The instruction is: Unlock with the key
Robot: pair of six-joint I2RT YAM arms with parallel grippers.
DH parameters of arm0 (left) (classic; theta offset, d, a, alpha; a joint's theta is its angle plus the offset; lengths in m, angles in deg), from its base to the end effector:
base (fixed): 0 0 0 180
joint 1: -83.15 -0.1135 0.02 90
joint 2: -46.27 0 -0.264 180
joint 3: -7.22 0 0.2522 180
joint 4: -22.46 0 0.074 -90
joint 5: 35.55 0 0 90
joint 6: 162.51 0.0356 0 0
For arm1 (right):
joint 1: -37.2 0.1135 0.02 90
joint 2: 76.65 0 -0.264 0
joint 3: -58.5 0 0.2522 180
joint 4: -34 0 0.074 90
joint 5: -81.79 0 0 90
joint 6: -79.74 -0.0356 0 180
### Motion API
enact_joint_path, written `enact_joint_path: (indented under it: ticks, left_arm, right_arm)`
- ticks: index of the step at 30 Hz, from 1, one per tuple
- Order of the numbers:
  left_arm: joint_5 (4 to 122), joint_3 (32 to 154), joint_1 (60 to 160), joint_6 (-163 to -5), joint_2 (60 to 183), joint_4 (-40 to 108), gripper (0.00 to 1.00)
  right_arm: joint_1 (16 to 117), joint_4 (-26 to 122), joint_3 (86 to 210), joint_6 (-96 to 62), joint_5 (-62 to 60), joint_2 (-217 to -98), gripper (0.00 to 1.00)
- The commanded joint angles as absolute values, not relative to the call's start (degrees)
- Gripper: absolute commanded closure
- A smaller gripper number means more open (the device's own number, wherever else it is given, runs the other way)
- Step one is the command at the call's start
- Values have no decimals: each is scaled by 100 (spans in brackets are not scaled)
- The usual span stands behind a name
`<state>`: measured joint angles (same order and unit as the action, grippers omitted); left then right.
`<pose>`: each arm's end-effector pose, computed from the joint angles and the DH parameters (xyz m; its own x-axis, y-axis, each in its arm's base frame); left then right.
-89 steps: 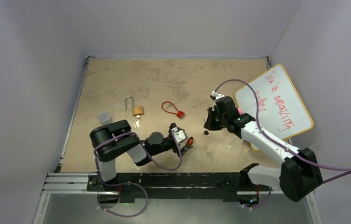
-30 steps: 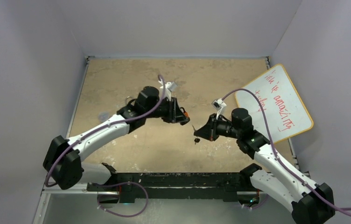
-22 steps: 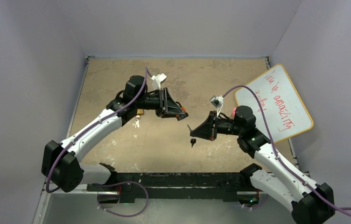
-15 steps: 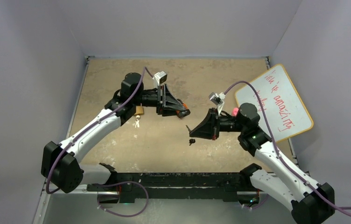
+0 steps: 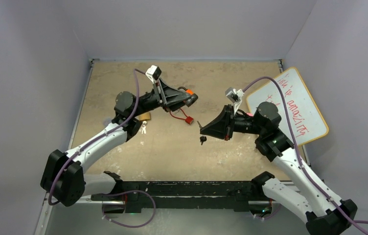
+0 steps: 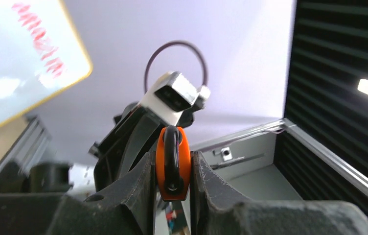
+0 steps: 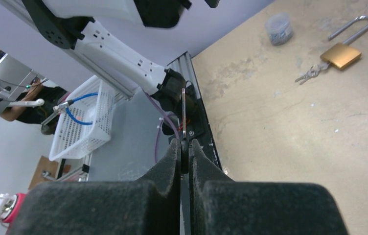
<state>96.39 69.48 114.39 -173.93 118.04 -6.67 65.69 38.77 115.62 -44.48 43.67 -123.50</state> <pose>0.2277 -0.1660 0.3563 -0.9626 -0.2689 -0.0335 0.0984 -0.2320 -0.9677 0.1476 0.1120 0.3603 -0.4830 0.1329 -0.8655 -0.8600 0.1140 0.4974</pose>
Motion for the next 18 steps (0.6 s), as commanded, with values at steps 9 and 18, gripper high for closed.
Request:
enact_joint_path:
  ticks: [9, 18]
  left_arm:
    - [8332, 6973, 11451, -18365, 12292, -5974, 100]
    - [8547, 7019, 11452, -18316, 12381, -5877, 100]
  right_arm:
    - [6564, 4458, 13343, -3801, 4894, -12974, 100]
    - [6573, 4970, 14228, -3710, 4892, -13421, 100]
